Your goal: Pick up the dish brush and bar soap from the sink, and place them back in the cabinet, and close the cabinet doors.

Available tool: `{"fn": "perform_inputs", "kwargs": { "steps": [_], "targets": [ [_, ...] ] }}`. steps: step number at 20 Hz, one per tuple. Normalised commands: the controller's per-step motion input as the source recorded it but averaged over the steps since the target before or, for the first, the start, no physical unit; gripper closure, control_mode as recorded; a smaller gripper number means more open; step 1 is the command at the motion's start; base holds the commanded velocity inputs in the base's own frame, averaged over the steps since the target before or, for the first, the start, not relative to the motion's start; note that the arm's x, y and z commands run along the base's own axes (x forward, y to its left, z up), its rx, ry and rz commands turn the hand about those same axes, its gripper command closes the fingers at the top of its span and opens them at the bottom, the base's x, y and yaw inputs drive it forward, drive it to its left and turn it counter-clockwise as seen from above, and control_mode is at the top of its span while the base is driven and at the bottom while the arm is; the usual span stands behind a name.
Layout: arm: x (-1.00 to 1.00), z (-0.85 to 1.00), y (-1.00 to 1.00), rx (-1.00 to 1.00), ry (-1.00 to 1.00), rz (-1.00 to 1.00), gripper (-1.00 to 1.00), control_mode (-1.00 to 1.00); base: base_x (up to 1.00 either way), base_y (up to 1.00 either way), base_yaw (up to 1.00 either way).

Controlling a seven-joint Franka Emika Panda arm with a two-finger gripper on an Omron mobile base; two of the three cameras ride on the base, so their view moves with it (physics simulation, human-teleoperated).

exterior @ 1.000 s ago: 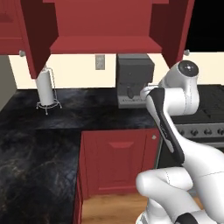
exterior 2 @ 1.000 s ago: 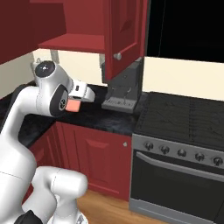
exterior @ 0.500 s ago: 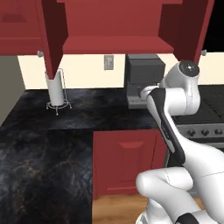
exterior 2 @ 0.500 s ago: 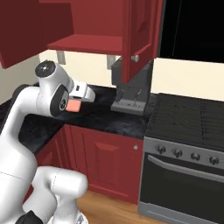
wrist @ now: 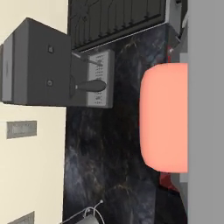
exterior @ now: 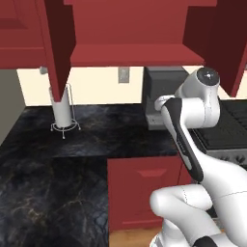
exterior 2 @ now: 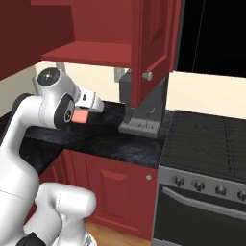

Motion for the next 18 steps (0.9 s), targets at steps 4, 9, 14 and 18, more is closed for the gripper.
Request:
{"fn": "perform_inputs", "kwargs": {
  "steps": [4, 9, 14, 18],
  "targets": [
    [0.00, 0.00, 0.00, 0.00, 0.00, 0.00, 1.00, 1.00, 0.62, 0.00, -0.01],
    [0.00, 0.00, 0.00, 0.00, 0.00, 0.00, 1.00, 1.00, 0.12, 0.00, 0.00],
    [0.00, 0.00, 0.00, 0.00, 0.00, 0.00, 1.00, 1.00, 0.00, 0.00, 0.00],
    [0.00, 0.00, 0.00, 0.00, 0.00, 0.00, 1.00, -1.00, 0.00, 0.00, 0.00]
  ]
}}
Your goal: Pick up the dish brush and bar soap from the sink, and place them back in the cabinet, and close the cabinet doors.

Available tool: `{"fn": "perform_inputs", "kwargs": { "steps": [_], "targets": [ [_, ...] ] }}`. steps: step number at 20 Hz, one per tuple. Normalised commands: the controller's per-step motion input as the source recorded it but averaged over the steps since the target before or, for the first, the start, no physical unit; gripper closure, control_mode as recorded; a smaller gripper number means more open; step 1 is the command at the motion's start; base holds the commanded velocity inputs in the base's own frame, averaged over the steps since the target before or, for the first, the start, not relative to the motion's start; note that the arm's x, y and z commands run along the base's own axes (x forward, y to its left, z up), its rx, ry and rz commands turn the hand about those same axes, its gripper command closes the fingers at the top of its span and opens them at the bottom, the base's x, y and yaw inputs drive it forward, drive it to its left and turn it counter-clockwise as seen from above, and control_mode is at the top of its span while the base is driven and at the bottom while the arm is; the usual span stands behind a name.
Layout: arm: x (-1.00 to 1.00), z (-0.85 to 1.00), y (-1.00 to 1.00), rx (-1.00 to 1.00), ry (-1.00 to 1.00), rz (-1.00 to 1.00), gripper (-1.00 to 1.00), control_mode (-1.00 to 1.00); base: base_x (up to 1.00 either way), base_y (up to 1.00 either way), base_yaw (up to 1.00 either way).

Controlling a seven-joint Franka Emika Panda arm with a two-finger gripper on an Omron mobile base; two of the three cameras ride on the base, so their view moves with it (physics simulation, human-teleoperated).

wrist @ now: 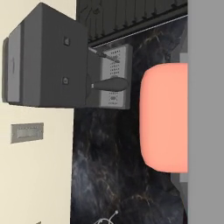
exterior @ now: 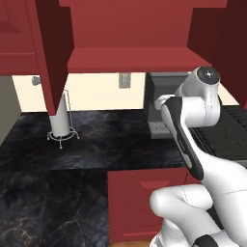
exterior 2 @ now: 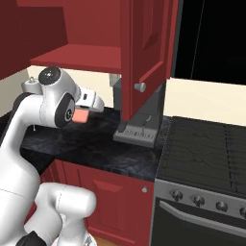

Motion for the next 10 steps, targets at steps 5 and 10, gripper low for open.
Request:
{"fn": "perform_inputs", "kwargs": {
  "steps": [5, 10],
  "targets": [
    [0.00, 0.04, 0.03, 0.00, -0.07, 0.00, 1.00, -1.00, 0.00, 0.00, 0.00],
    [0.00, 0.29, 0.09, 0.00, -0.20, 0.00, 1.00, -1.00, 0.00, 0.00, 0.00]
  ]
}}
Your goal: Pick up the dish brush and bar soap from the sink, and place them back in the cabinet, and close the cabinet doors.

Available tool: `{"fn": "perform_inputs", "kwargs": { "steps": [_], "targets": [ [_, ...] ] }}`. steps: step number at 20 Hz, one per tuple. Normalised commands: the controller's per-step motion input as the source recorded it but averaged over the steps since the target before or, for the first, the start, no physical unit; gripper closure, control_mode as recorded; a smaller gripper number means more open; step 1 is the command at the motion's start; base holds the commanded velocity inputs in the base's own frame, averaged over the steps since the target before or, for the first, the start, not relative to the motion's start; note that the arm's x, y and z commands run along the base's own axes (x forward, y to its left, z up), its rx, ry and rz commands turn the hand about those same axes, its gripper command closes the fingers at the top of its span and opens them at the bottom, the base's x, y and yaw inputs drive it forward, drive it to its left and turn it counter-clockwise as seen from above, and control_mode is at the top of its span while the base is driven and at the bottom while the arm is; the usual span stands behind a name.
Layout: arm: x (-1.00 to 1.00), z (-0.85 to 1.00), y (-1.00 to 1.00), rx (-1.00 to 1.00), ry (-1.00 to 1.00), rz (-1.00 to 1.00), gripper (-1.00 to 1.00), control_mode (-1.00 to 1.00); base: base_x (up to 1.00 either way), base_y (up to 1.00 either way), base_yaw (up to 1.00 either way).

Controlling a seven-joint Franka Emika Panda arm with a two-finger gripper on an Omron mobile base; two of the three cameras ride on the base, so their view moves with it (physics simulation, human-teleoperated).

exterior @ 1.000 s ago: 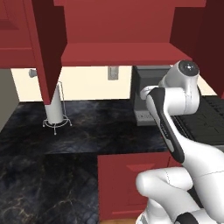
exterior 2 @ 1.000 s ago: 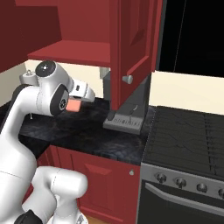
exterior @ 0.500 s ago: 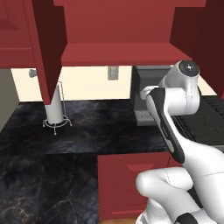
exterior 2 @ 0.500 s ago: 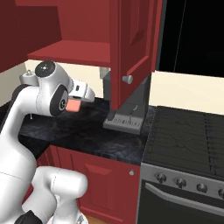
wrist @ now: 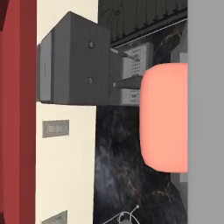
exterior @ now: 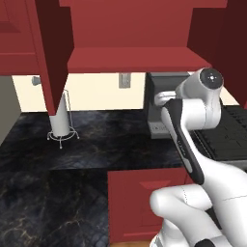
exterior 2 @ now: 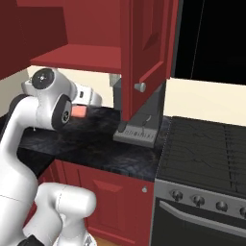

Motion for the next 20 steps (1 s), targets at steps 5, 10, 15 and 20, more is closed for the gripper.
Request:
{"fn": "perform_inputs", "kwargs": {
  "steps": [5, 10, 15, 20],
  "targets": [
    [0.00, 0.45, 0.03, 0.00, -0.19, 0.00, 1.00, -1.00, 0.00, 0.00, 0.00],
    [0.05, 0.55, 0.00, 0.00, -0.09, 0.00, 1.00, -1.00, 0.00, 0.00, 0.00],
    [0.06, 0.48, 0.03, 0.00, -0.06, 0.00, 1.00, -1.00, 0.00, 0.00, 0.00],
    [0.13, 0.29, 0.00, 0.00, -0.09, 0.00, 1.00, -1.00, 0.00, 0.00, 0.00]
  ]
}}
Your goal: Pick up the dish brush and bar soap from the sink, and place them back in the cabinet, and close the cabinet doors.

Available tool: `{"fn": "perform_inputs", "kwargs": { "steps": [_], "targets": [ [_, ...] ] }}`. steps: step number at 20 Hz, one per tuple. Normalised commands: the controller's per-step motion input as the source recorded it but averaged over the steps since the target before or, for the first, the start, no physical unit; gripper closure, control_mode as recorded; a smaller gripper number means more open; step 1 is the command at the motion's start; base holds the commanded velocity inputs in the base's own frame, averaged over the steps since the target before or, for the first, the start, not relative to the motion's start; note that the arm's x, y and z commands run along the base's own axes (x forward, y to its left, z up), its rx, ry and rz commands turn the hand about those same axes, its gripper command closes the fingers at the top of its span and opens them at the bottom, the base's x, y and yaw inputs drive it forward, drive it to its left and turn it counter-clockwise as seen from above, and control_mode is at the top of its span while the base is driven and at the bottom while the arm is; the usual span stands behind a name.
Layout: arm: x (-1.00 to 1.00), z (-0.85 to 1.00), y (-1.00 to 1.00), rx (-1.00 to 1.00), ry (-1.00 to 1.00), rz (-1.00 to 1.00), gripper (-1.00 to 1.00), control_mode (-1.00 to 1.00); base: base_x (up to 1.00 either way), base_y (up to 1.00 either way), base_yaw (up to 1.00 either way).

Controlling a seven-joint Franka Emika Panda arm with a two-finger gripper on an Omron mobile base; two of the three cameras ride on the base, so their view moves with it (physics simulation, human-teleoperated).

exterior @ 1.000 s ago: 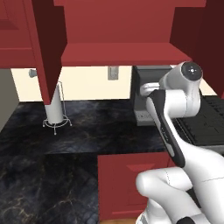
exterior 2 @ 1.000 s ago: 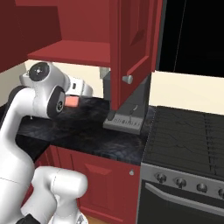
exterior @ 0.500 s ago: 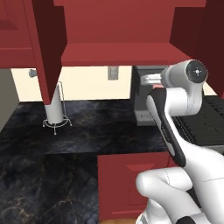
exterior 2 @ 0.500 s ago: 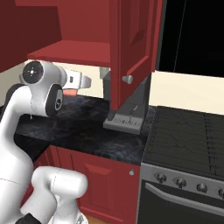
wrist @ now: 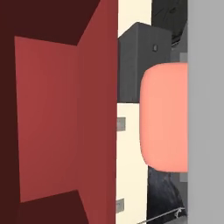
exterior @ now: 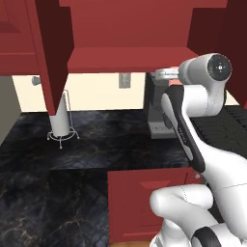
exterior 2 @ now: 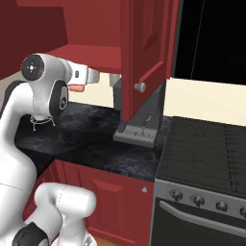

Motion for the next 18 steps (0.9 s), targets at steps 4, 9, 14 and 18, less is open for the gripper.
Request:
{"fn": "perform_inputs", "kwargs": {
  "steps": [4, 9, 14, 18],
  "targets": [
    [0.38, 0.24, 0.00, 0.00, -0.09, 0.00, 1.00, -1.00, 0.00, 0.00, 0.00],
    [0.41, 0.23, 0.00, 0.00, -0.07, 0.00, 1.00, -1.00, 0.00, 0.00, 0.00],
    [0.50, 0.20, 0.00, 0.00, -0.02, -0.01, 1.00, -1.00, 0.00, 0.00, 0.00],
    [0.59, 0.19, 0.00, 0.00, 0.00, -0.03, 1.00, -1.00, 0.00, 0.00, 0.00]
  ]
}}
